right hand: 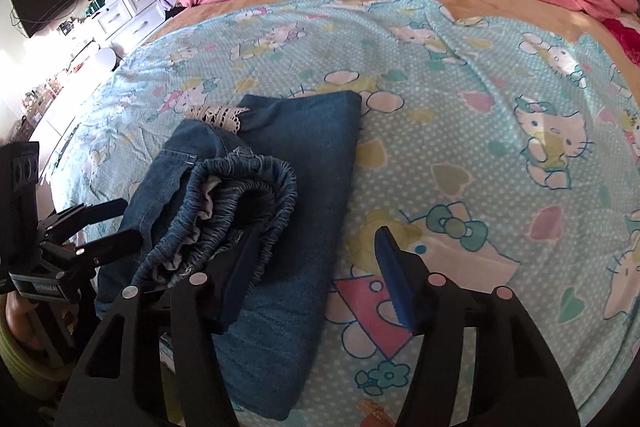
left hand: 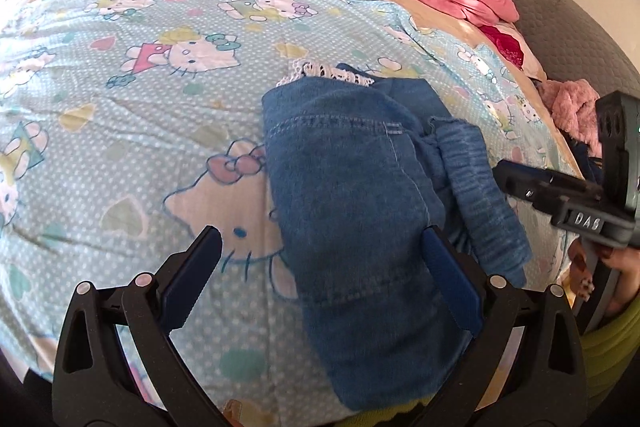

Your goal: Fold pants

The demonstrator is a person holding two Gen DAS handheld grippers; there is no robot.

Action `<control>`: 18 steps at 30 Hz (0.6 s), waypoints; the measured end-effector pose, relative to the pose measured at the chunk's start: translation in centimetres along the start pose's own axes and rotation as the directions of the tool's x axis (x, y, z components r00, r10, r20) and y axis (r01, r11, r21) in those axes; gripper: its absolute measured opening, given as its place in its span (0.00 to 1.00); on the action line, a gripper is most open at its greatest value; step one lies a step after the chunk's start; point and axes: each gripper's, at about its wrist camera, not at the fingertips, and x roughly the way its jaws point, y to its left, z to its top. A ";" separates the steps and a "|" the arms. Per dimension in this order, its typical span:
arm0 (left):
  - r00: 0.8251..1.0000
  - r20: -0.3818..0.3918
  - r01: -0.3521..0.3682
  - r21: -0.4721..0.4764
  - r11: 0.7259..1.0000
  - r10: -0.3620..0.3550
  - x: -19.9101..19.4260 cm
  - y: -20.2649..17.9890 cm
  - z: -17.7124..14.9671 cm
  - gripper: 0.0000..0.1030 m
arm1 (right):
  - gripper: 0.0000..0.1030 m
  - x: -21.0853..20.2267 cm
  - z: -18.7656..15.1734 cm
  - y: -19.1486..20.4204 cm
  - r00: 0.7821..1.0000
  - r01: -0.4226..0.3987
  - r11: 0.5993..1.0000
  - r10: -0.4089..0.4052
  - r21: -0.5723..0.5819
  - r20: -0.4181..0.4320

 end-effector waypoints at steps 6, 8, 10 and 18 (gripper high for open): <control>1.000 -0.025 0.008 0.029 1.000 -0.007 1.8 -0.6 0.9 0.91 | 0.54 1.8 -0.1 -0.1 0.998 -0.048 0.999 0.048 0.017 -0.039; 0.999 -0.033 0.011 0.042 0.999 -0.010 2.4 -1.0 1.0 0.91 | 0.54 2.0 0.0 -0.3 0.997 -0.068 0.997 0.069 0.022 -0.036; 0.999 -0.038 0.026 0.051 0.998 -0.024 2.7 -1.5 1.0 0.82 | 0.53 2.2 0.0 -0.2 0.996 -0.082 0.996 0.083 0.019 -0.031; 0.999 -0.016 0.033 0.088 0.996 -0.032 2.7 -2.8 0.9 0.45 | 0.15 2.4 -0.1 1.0 0.989 -0.149 0.988 0.148 -0.043 -0.010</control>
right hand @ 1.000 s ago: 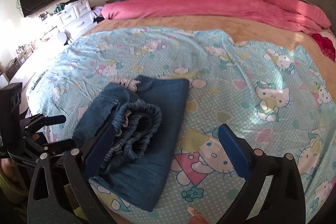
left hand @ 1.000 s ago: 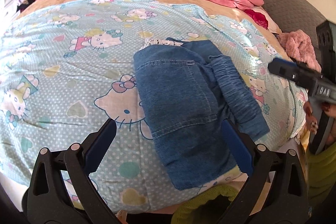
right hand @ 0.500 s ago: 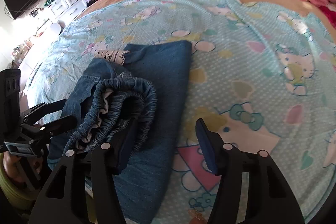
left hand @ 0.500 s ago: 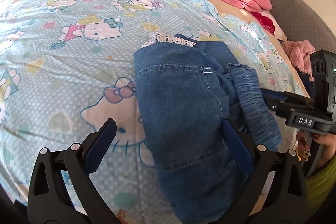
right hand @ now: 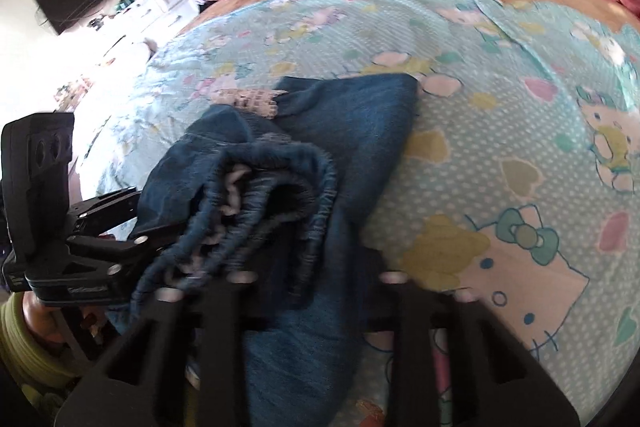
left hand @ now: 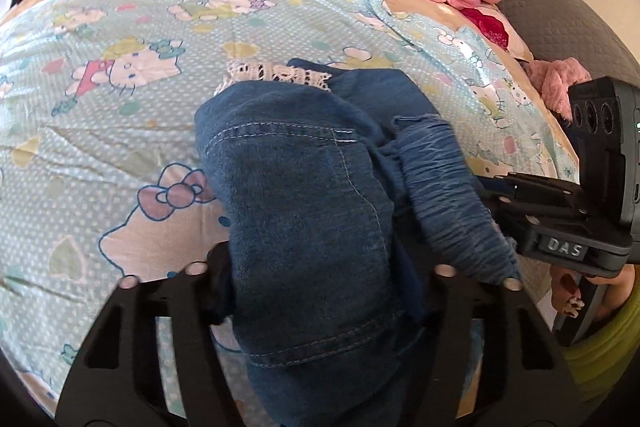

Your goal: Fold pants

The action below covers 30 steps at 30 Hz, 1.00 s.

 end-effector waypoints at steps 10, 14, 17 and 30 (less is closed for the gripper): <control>0.998 0.057 -0.013 0.016 1.000 0.013 -1.8 -0.1 1.3 0.33 | 0.12 -2.0 1.9 4.0 0.992 0.070 0.983 -0.051 -0.167 0.113; 0.997 0.080 -0.023 0.004 1.000 0.022 -2.4 0.7 2.5 0.33 | 0.12 -1.9 3.9 4.5 0.988 0.083 0.978 -0.057 -0.190 0.141; 0.995 0.095 -0.039 -0.003 0.999 0.039 -2.6 1.3 3.5 0.33 | 0.12 -1.4 5.3 5.0 0.986 0.090 0.975 -0.058 -0.205 0.154; 0.989 0.125 -0.077 -0.027 0.997 0.079 -1.1 4.2 7.8 0.33 | 0.12 1.9 9.2 4.4 0.982 0.114 0.978 -0.084 -0.176 0.171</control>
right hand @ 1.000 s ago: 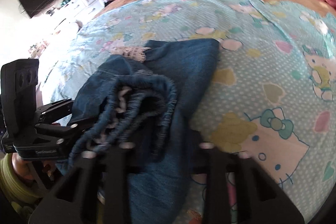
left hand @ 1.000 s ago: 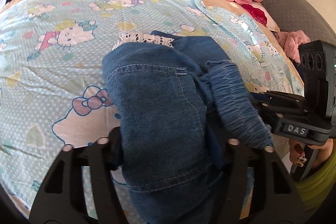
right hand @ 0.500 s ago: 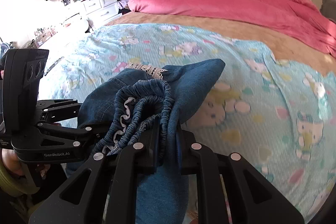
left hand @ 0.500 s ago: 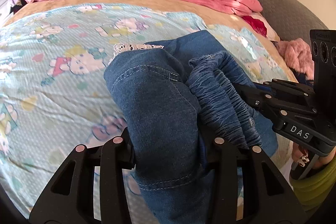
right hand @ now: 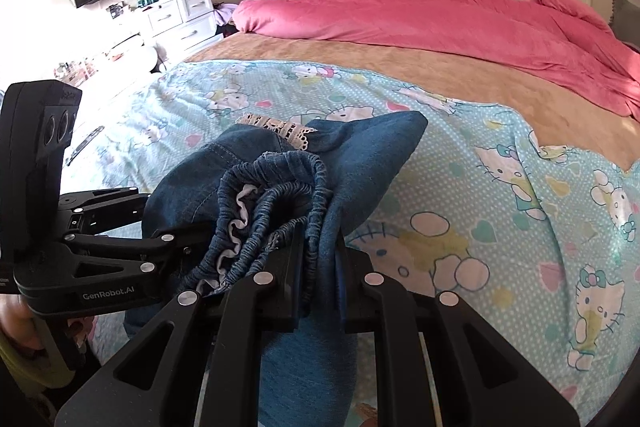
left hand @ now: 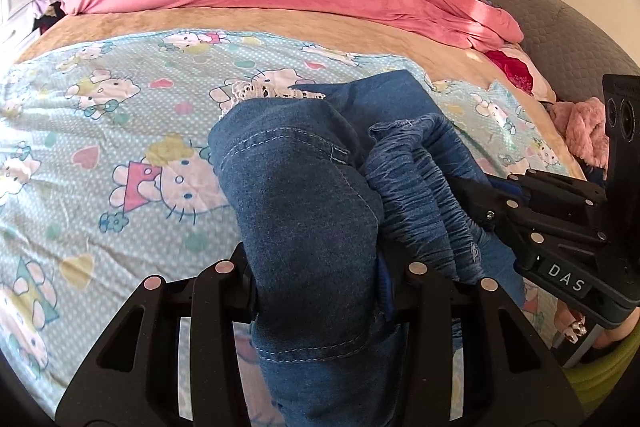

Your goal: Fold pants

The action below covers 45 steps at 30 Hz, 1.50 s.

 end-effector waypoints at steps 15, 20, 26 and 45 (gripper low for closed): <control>0.999 -0.039 -0.022 -0.001 1.000 0.022 2.9 1.9 0.4 0.44 | 0.22 3.2 -1.2 -2.2 0.995 0.063 0.993 -0.055 0.103 -0.083; 0.998 -0.054 -0.025 -0.005 1.000 0.025 3.4 2.3 -0.2 0.53 | 0.44 3.3 -1.6 -2.7 0.990 0.118 0.987 -0.108 0.111 -0.092; 0.998 -0.064 -0.024 -0.005 1.000 0.024 3.7 2.5 -0.4 0.59 | 0.57 3.9 -2.1 -3.2 0.979 0.178 0.978 -0.165 0.110 -0.117; 1.000 0.003 -0.001 -0.005 1.000 0.001 -1.0 1.6 -0.7 0.91 | 0.94 -4.4 -4.2 -4.0 0.968 0.224 0.937 -0.245 0.267 0.049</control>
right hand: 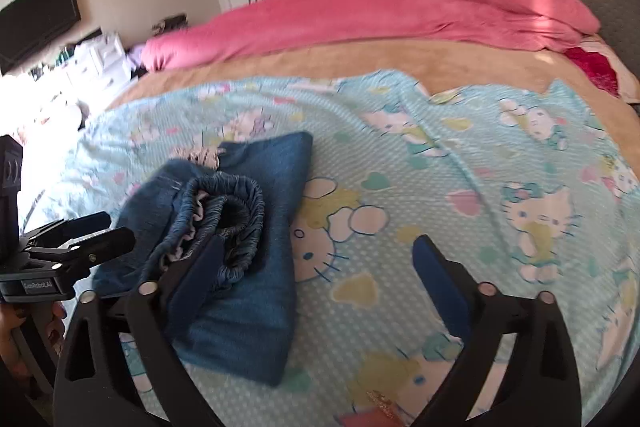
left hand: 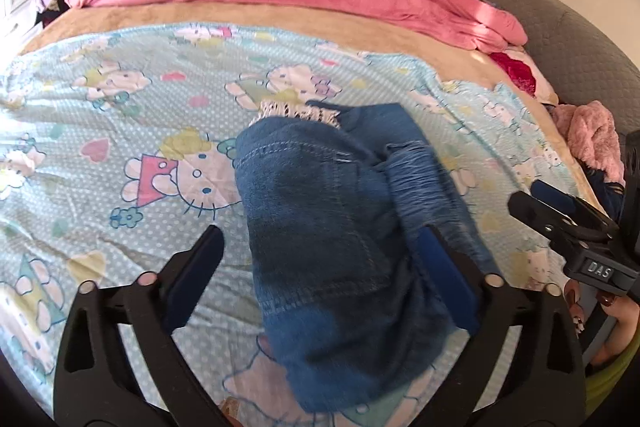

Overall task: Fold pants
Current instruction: 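Lay the folded bundle down and open both tools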

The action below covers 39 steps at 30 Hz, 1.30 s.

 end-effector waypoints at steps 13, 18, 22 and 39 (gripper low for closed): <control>0.996 0.087 -0.010 -0.012 1.000 0.011 -6.7 -1.6 -3.5 0.91 | 0.96 -7.4 -2.2 0.3 0.997 -0.022 1.000 0.023 -0.017 0.079; 0.995 0.092 -0.029 -0.019 0.999 0.031 -8.2 -2.0 -5.7 0.91 | 0.96 -9.2 -3.4 1.2 0.995 -0.036 0.998 0.039 -0.044 0.089; 0.995 0.084 -0.045 -0.023 0.999 0.046 -9.2 -2.1 -7.8 0.91 | 0.96 -10.0 -4.6 1.8 0.996 -0.054 0.997 0.059 -0.063 0.072; 0.998 0.001 -0.059 -0.064 0.996 0.059 -8.7 -1.9 -12.3 0.91 | 0.96 -8.6 -10.2 3.5 0.996 -0.058 0.995 0.052 -0.076 -0.074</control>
